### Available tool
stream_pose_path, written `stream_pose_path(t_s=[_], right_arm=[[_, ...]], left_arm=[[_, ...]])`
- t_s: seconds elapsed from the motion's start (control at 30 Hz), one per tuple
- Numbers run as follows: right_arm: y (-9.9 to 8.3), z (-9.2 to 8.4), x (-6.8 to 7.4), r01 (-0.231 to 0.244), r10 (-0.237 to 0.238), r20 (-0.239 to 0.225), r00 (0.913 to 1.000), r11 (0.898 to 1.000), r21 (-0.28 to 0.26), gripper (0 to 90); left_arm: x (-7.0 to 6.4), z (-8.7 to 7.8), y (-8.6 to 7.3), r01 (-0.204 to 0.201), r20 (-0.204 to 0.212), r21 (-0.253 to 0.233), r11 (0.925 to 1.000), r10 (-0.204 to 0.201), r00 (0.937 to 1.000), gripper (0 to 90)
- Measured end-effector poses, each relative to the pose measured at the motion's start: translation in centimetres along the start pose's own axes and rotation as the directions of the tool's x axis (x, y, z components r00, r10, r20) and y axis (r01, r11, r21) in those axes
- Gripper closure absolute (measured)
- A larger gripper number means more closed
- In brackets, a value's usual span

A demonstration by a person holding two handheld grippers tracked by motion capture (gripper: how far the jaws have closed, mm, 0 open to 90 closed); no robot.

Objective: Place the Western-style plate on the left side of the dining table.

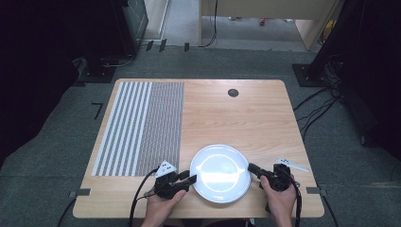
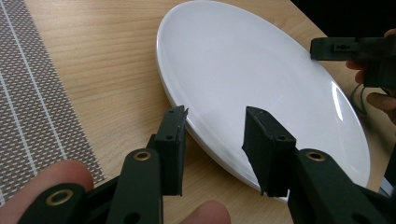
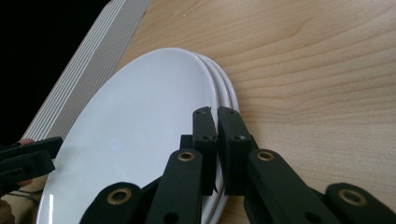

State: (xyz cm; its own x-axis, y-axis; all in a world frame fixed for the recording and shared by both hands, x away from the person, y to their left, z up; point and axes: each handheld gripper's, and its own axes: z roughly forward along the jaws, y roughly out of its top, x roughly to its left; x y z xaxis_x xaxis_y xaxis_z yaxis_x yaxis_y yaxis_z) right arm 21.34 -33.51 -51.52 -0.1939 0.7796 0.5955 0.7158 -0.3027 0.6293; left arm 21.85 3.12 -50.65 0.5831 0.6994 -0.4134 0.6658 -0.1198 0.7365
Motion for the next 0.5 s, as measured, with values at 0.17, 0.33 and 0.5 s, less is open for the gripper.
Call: stream_pose_path(t_s=[0.17, 0.33, 0.5], right_arm=[[-0.01, 0.04, 0.10, 0.008, -0.008, 0.007, 0.9999, 1.000, -0.005, 87.4], [-0.03, 0.05, 0.14, 0.009, -0.009, 0.010, 0.9999, 1.000, -0.008, 87.5], [-0.07, 0.02, 0.16, 0.010, -0.009, 0.010, 0.9999, 1.000, -0.010, 87.7]], left_arm=[[0.02, -0.01, 0.03, 0.000, 0.004, 0.003, 1.0000, 0.000, 1.0000, 58.5], [0.15, -0.01, 0.06, 0.023, 0.025, 0.001, 0.9997, -0.023, 0.9994, 55.4], [0.03, -0.04, 0.15, 0.010, 0.027, 0.010, 0.9999, -0.010, 0.9996, 51.7]])
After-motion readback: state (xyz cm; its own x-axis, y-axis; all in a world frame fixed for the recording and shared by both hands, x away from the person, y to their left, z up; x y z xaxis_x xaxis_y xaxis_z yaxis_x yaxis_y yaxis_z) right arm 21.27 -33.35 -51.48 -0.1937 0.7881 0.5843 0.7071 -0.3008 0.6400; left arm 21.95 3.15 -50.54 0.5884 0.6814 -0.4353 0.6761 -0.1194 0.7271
